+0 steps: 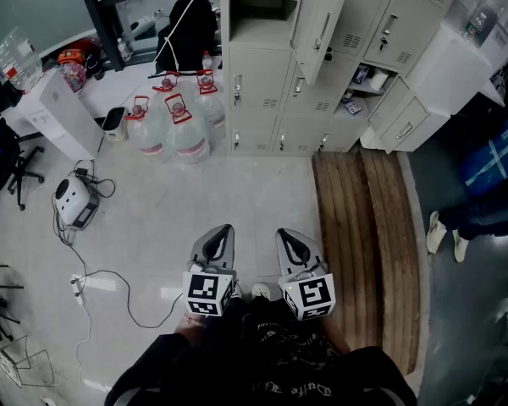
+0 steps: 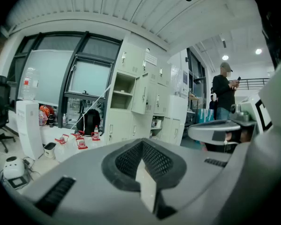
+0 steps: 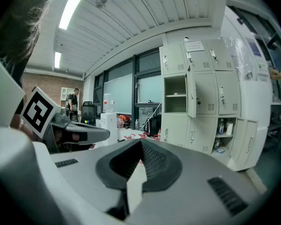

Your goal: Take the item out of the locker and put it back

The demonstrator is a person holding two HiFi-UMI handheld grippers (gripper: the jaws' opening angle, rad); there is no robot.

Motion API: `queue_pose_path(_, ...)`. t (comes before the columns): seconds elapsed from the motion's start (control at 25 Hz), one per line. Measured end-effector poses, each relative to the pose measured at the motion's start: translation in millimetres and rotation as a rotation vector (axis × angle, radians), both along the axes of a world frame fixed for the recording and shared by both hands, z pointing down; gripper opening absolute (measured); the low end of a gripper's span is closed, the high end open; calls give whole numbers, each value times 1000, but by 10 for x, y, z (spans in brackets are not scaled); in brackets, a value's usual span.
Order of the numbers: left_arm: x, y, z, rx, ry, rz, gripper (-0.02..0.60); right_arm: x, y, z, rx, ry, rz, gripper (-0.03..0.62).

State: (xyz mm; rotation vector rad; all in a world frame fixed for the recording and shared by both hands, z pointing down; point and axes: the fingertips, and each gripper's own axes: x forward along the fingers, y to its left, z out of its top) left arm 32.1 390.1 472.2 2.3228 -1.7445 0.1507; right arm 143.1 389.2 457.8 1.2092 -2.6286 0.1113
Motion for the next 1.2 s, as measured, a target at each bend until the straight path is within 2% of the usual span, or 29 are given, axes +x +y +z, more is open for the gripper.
queue_pose_path(0.36,-139,64,73,15,-7,39,6,-107,24,7,28,-12,55,3)
queue_pose_path(0.64,-323,94,152,4,-1,44,6,-35,-33,97,-16,-60,177,5)
queue_pose_path(0.88,-285,-80,202,3,47,66,6,-1,-279,167,-32,-67,182,5)
queue_pose_path(1.2,-270,-752,198,3,21,19,6,-64,-1093,164,-31,-71,117,5)
